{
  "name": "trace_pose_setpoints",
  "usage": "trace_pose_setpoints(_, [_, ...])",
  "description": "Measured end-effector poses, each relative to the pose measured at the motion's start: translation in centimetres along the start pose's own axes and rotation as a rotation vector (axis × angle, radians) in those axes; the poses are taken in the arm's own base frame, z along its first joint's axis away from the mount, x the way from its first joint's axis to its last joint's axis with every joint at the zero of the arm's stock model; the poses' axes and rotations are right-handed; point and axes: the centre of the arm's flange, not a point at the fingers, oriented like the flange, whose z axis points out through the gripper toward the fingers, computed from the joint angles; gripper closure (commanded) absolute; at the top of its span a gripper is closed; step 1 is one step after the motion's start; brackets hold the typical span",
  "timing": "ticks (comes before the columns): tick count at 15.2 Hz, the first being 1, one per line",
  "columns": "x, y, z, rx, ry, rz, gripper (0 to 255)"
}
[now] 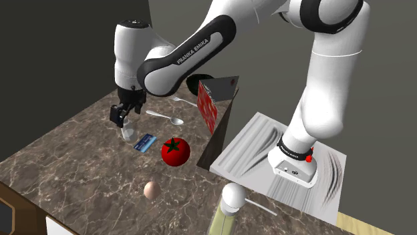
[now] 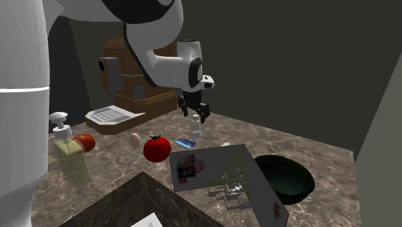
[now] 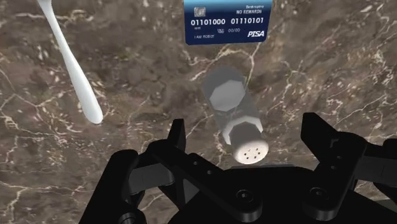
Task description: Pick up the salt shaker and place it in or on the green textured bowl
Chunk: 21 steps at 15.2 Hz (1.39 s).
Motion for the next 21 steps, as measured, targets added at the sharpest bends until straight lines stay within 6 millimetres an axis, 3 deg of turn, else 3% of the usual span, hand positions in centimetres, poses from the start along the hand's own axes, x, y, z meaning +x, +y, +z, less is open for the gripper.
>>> trace_pose_setpoints(6, [0.0, 0.0, 3.2, 0.000, 0.001, 0.000, 0])
trace_pose_setpoints(12, [0.0, 0.0, 3.5, 0.001, 0.001, 0.000, 0])
trace_pose_setpoints(13, [0.0, 0.0, 3.5, 0.001, 0.001, 0.000, 255])
trace_pose_setpoints(21, [0.1, 0.0, 3.4, 0.001, 0.002, 0.000, 255])
